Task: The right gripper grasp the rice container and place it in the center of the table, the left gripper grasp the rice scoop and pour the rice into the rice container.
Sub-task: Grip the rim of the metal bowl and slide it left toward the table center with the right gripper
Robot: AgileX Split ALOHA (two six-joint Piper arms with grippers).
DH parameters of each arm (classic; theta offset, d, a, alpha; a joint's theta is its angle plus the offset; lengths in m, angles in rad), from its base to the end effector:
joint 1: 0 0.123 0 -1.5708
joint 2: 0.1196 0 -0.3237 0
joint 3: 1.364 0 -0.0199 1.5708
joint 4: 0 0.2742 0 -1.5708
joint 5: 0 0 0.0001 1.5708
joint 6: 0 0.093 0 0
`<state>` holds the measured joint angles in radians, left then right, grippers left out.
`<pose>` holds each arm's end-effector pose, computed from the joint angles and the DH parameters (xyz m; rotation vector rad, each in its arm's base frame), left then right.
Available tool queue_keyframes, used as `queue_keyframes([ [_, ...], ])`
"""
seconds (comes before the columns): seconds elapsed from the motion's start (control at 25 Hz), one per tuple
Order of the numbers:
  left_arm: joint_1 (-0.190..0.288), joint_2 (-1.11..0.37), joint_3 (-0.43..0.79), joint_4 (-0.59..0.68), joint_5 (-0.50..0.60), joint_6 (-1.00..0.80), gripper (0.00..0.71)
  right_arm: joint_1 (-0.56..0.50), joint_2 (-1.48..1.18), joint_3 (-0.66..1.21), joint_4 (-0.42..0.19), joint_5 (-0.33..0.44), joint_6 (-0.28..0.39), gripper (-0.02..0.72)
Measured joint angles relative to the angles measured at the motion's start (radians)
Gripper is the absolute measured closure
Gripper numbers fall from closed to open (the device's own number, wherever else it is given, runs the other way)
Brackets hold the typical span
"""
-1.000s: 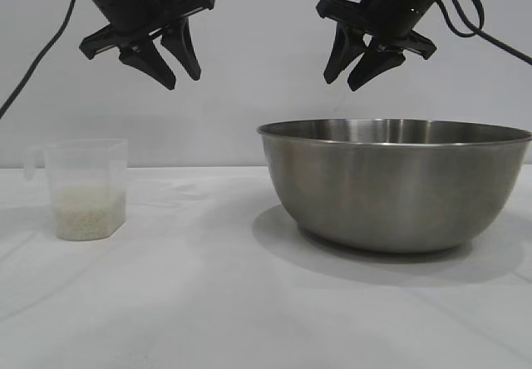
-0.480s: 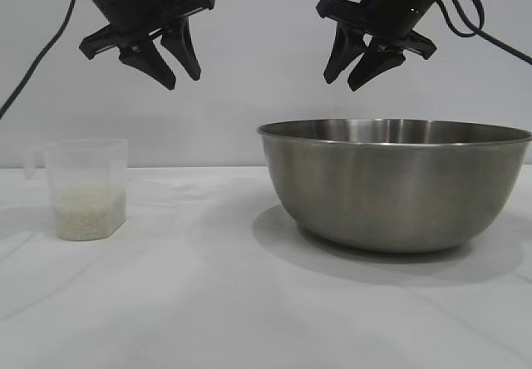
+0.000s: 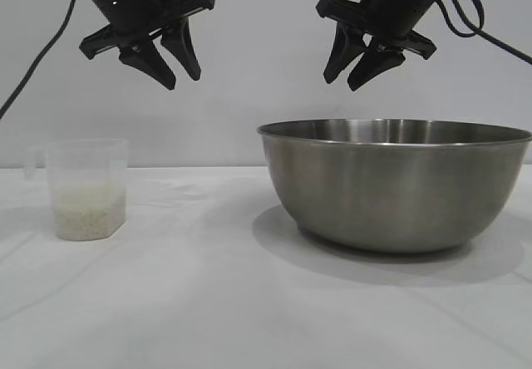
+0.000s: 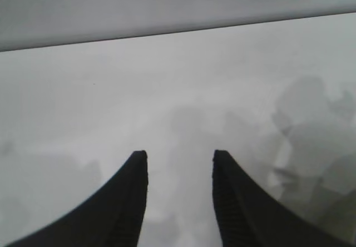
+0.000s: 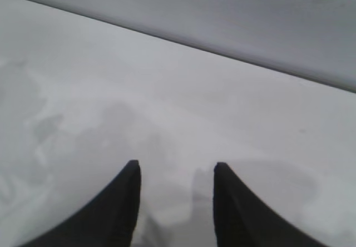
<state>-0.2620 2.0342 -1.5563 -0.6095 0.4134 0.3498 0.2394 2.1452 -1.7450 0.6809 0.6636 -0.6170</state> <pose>0.4835 -0.1519 0.2464 0.1707 2.3311 -0.5108 0.5063 0.1607 0.2414 -0.5256 2.3611 0.5697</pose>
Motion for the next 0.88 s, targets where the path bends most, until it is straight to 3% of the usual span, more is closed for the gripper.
queue_keyframes([
  [0.48, 0.0, 0.0, 0.0, 0.018, 0.005, 0.002, 0.439, -0.004, -0.042, 0.0, 0.0, 0.068, 0.0, 0.403],
  [0.72, 0.0, -0.035, 0.0, 0.049, 0.031, 0.03, 0.439, -0.056, -0.108, 0.0, -0.005, 0.185, 0.02, 0.403],
  [0.88, 0.0, -0.059, 0.0, 0.051, 0.05, 0.037, 0.439, -0.097, -0.134, 0.0, -0.021, 0.325, 0.049, 0.403],
])
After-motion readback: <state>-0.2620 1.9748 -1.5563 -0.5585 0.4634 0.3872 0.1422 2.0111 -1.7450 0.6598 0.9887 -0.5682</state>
